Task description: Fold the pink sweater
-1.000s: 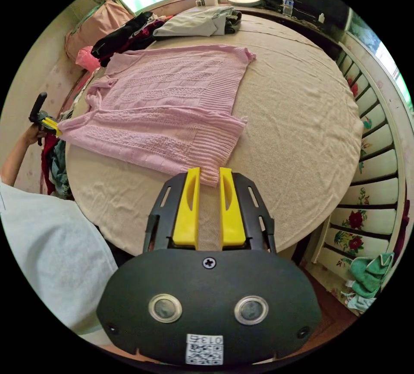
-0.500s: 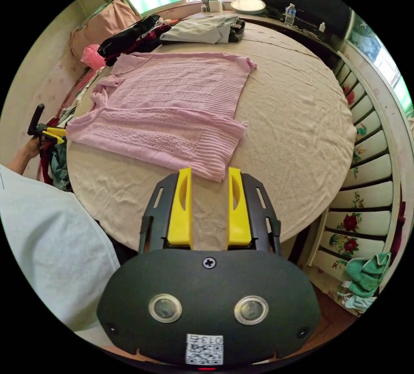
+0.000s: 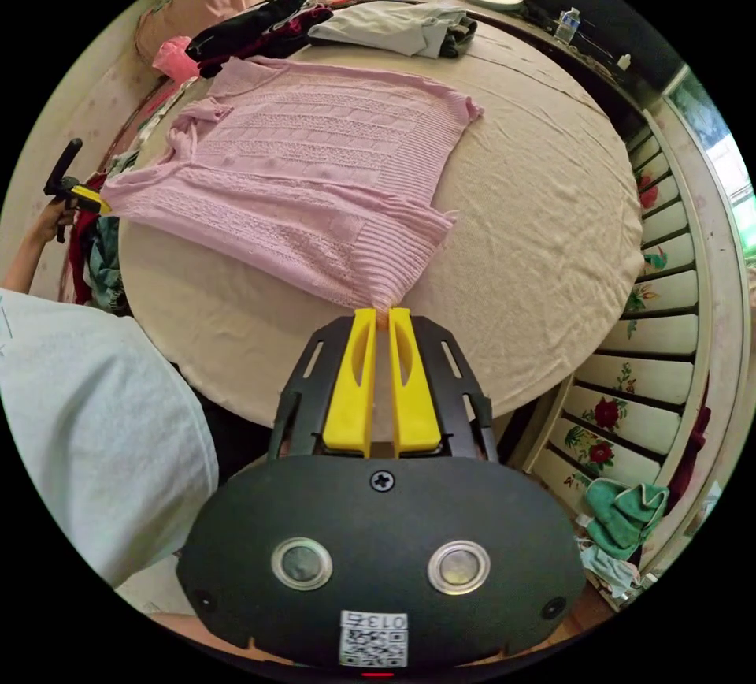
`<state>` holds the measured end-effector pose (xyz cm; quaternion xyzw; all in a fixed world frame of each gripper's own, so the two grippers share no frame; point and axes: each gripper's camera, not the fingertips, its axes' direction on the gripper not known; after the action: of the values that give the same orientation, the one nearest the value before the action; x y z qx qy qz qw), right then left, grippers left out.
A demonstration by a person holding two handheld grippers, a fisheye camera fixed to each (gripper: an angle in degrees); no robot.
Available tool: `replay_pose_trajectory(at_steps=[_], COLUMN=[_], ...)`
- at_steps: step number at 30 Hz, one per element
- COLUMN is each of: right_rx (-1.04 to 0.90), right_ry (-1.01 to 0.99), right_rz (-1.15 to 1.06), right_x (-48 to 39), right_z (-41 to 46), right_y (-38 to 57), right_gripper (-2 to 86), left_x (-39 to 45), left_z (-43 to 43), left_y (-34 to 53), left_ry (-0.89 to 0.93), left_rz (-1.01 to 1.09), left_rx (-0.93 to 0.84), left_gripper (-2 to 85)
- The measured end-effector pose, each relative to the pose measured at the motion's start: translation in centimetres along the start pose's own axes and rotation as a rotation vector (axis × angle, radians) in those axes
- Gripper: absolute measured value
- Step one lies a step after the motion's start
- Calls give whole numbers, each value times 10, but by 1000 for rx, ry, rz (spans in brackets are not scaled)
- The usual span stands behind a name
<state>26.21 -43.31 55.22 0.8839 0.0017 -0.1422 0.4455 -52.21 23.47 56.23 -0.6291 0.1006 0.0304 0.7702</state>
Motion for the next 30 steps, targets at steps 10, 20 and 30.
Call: replay_pose_trajectory(at_steps=[10, 20, 30], right_rx=[18, 318, 182], right_ry=[68, -48, 75], right_rz=[-36, -542, -933], right_x=[-7, -169, -302], right_z=[-24, -28, 31], right_y=[-11, -198, -346], right_gripper=[108, 112, 37], left_x=[-10, 98, 131], left_z=[22, 47, 104], left_y=[31, 27, 19], left_ry=[-38, -245, -356], left_rz=[-92, 65, -32], left_rx=[-45, 266, 274], left_gripper=[74, 90, 90])
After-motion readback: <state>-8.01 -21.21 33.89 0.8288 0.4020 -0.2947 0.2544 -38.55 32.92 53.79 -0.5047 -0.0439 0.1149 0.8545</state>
